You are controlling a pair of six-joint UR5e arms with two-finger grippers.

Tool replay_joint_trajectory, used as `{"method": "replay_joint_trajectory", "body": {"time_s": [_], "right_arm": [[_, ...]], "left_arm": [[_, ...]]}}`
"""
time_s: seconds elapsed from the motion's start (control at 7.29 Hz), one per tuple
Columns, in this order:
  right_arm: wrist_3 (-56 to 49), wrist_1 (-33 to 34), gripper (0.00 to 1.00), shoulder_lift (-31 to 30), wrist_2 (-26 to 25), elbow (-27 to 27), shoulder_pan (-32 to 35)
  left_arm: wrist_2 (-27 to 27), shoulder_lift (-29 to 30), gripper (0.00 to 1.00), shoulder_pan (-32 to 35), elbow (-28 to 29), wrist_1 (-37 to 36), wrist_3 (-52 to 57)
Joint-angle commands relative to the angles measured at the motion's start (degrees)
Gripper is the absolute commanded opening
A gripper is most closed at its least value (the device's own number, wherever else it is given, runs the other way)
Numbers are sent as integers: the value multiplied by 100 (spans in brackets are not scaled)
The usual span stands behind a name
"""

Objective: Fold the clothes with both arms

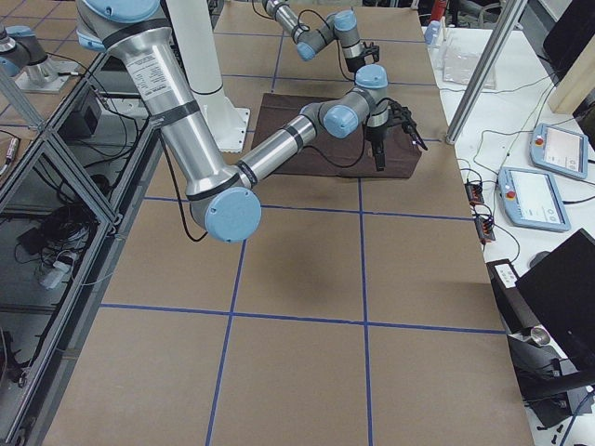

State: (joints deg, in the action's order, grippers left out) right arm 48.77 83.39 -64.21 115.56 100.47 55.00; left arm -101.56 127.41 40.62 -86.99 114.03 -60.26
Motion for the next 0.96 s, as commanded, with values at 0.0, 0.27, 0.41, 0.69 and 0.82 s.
{"method": "replay_joint_trajectory", "body": {"time_s": [0.0,0.27,0.41,0.69,0.82], "right_arm": [[1373,-889,100,-633,-749,584,-995],[2911,-1018,100,-1276,-1462,1620,-2058],[3362,-1018,100,-1557,-2136,2103,-2742],[4050,-1000,100,-2408,-2877,2835,-3903],[4531,-1000,97,-2786,-3533,2899,-4623]], "left_arm": [[-22,-741,100,-246,-1044,-74,-47],[22,-1225,100,-850,-1731,-48,-474],[22,-1506,100,-1106,-2108,-48,-626],[614,-2348,100,-1756,-2786,-48,-1475],[811,-2561,100,-2142,-2911,-39,-1680]]}}
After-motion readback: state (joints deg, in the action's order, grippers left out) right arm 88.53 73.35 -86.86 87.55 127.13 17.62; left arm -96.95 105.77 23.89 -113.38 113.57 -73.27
